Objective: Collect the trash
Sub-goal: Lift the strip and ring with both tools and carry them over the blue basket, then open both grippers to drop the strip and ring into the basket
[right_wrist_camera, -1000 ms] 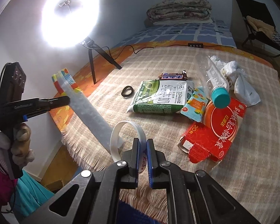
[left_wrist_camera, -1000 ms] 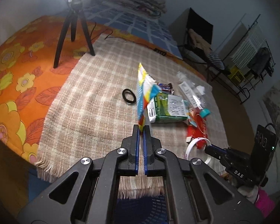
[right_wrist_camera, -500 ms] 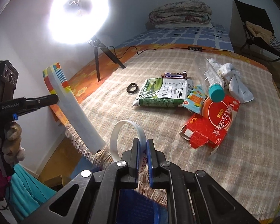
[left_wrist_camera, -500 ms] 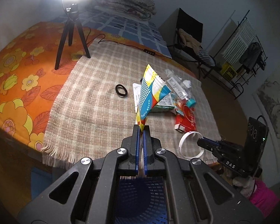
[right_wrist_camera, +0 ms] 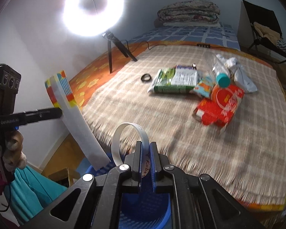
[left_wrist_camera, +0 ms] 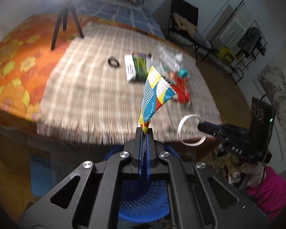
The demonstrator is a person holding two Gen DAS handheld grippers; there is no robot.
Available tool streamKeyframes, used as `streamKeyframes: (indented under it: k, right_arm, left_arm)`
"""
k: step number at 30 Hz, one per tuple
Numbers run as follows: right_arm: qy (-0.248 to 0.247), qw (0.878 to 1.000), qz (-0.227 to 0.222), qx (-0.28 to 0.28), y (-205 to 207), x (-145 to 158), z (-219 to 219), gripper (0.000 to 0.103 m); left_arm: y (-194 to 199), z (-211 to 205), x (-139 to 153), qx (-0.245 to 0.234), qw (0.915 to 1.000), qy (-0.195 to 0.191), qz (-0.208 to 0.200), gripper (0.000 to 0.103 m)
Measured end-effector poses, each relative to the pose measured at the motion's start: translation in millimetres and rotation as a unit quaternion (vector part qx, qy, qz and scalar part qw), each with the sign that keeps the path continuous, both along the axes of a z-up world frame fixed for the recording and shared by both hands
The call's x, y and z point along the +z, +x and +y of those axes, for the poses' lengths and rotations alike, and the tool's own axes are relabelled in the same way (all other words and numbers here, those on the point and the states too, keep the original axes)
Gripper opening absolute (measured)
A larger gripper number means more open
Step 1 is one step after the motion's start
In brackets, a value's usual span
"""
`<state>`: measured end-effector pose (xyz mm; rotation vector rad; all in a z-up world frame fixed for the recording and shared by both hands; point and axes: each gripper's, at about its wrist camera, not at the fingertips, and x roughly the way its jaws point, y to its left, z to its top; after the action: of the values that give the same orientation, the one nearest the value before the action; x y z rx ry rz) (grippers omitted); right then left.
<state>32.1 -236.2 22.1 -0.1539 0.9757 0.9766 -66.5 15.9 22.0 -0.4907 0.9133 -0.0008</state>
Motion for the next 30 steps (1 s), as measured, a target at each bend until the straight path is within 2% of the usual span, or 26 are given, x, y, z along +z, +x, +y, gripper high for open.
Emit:
streamKeyframes:
  k: [9, 24, 30]
  right_arm:
    - [-0.014, 0.999, 0.036, -0.003, -29.0, -30.8, -11.7, 0.005]
    - [-0.066, 0.993, 0.093, 0.000, -59.3, -93.8, -18.5, 0.005]
    - [-0.079, 0.991, 0.105, 0.005, -62.2, -107.4, -13.6, 0.010]
  left_arm:
    - [-14.2, -29.7, -46.6, -0.031, 0.9977, 0.006, 0.061, 0.000]
    - [-17.5, -64.3, -126.2, -0.069, 0.9845, 0.023, 0.160, 0.000]
    - [-19.6, -66.6, -141.0, -0.076, 0.9801, 0.033, 0.180, 0.001]
